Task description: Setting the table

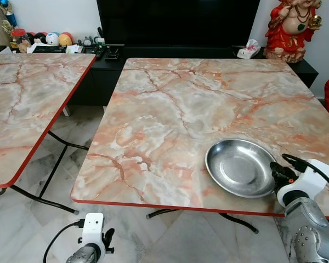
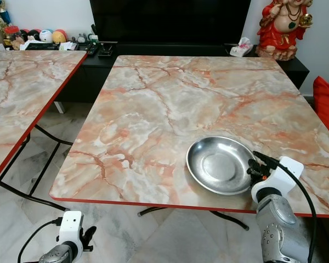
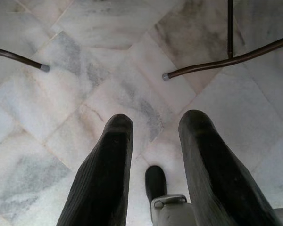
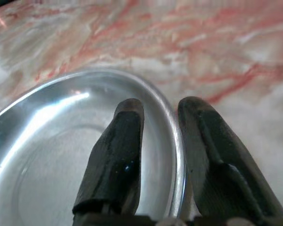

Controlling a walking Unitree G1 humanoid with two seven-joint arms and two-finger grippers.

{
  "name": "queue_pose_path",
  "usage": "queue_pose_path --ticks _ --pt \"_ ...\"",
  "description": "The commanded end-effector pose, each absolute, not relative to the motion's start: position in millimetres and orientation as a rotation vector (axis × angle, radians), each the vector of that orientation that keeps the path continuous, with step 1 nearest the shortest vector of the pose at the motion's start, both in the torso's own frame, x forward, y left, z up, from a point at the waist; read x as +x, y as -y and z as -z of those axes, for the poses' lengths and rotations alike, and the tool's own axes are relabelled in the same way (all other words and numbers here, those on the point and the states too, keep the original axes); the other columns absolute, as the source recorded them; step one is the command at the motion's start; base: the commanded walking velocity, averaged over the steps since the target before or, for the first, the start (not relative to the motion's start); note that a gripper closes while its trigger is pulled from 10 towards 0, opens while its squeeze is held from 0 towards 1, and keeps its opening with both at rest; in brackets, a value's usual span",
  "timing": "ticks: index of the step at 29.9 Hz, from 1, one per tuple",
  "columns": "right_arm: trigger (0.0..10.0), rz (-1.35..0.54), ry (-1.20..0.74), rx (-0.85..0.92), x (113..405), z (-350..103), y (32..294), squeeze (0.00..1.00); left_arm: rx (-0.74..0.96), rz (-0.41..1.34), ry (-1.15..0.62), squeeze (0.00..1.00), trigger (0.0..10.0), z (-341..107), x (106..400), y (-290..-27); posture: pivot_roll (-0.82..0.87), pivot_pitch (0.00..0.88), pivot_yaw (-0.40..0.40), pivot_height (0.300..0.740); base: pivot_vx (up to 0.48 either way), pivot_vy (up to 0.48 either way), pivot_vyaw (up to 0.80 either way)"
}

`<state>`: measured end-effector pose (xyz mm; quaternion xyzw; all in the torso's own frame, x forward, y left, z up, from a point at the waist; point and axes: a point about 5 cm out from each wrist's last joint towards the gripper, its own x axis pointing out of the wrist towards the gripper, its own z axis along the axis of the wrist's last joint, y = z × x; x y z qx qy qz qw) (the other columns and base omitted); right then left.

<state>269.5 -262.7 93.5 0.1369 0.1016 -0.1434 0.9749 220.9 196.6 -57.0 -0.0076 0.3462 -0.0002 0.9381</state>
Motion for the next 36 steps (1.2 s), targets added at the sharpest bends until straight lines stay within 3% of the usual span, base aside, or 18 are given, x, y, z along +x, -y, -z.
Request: queue_pose_path --ticks 1,3,11,17,23,36 --pt "10.0 0.298 -0.168 0.242 269 -99 264 0.00 -0.014 -0.005 -0.721 0.00 10.0 59 217 -200 -0.01 0.016 0.013 0.736 0.000 0.000 0.00" --pt "10.0 0.280 0.002 0.124 269 -121 257 0.00 -0.017 -0.002 -0.717 0.00 10.0 59 217 -199 -0.02 0.014 0.013 0.736 0.000 0.000 0.00" --pt "10.0 0.302 0.158 -0.022 258 -128 237 0.00 -0.020 -0.005 -0.715 0.00 10.0 59 217 -198 -0.01 0.012 0.009 0.736 0.000 0.000 0.00" --pt "10.0 0.226 0.159 -0.009 258 -112 214 0.00 -0.024 -0.016 -0.729 0.00 10.0 61 213 -199 0.00 0.000 0.003 0.736 0.000 0.000 0.00" --pt "10.0 0.214 0.179 -0.010 261 -113 211 0.00 -0.032 -0.025 -0.732 0.00 10.0 62 212 -199 -0.01 0.000 0.006 0.736 0.000 0.000 0.00" --pt "10.0 0.188 0.235 -0.021 270 -122 205 0.00 -0.030 -0.031 -0.749 0.00 10.0 64 209 -202 0.01 0.000 0.011 0.736 0.000 0.408 0.00"
